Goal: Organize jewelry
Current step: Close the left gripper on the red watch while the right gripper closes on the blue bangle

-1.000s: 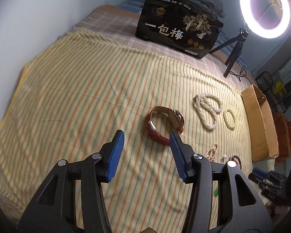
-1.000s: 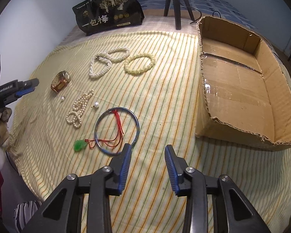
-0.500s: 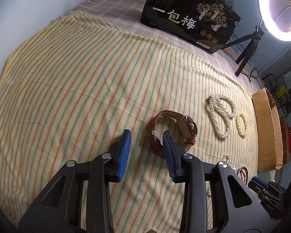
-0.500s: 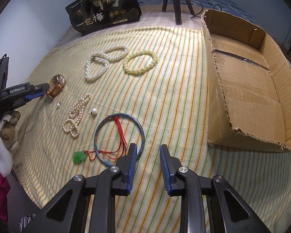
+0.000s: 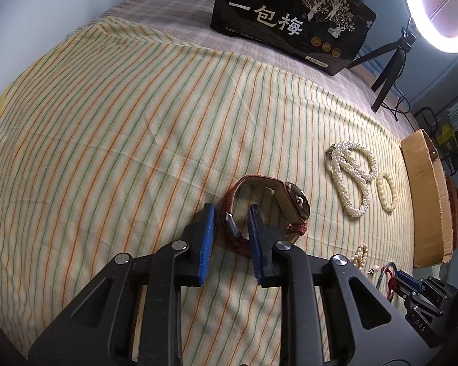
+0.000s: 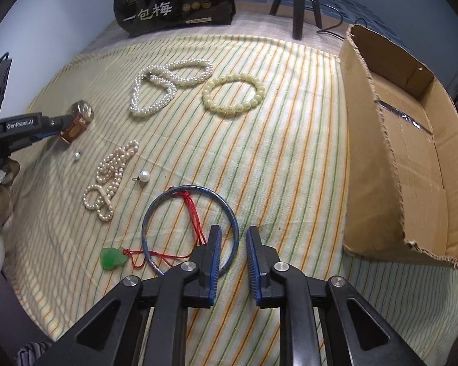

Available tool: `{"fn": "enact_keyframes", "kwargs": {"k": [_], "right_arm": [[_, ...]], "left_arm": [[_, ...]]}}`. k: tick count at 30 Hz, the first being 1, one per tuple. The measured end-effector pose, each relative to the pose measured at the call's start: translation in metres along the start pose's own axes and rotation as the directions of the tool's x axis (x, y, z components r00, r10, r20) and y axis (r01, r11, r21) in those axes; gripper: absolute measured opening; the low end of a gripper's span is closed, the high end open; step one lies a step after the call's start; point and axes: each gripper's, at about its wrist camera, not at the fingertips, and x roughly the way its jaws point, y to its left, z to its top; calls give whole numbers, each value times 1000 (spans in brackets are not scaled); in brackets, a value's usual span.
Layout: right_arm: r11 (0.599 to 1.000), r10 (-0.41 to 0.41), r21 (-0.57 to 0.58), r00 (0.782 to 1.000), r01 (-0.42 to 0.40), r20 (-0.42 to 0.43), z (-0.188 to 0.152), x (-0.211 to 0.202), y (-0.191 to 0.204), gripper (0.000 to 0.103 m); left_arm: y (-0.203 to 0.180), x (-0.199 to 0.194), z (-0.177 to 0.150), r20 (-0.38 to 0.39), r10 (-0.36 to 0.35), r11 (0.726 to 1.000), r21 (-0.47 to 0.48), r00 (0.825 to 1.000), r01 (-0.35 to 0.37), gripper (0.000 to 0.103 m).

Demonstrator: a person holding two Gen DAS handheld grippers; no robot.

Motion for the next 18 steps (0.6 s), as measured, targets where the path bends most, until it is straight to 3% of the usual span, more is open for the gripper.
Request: {"fn": "enact_keyframes", "kwargs": {"k": [5,9,18], "right_arm": [[1000,15,-4,1000,-15,1,1,0,0,2],[999,41,19,999,-42,13,0,-6,-3,1],[998,61,13,997,-62,54,-6,-24,0,1]], "left_arm": [[-2,2,-1,15,8,1000,8,1000,-8,14],[-1,-2,-2,18,7,1000,8,1000,-7,6],[-1,-12,-8,33,19,1000,25,999,-20,6]]}}
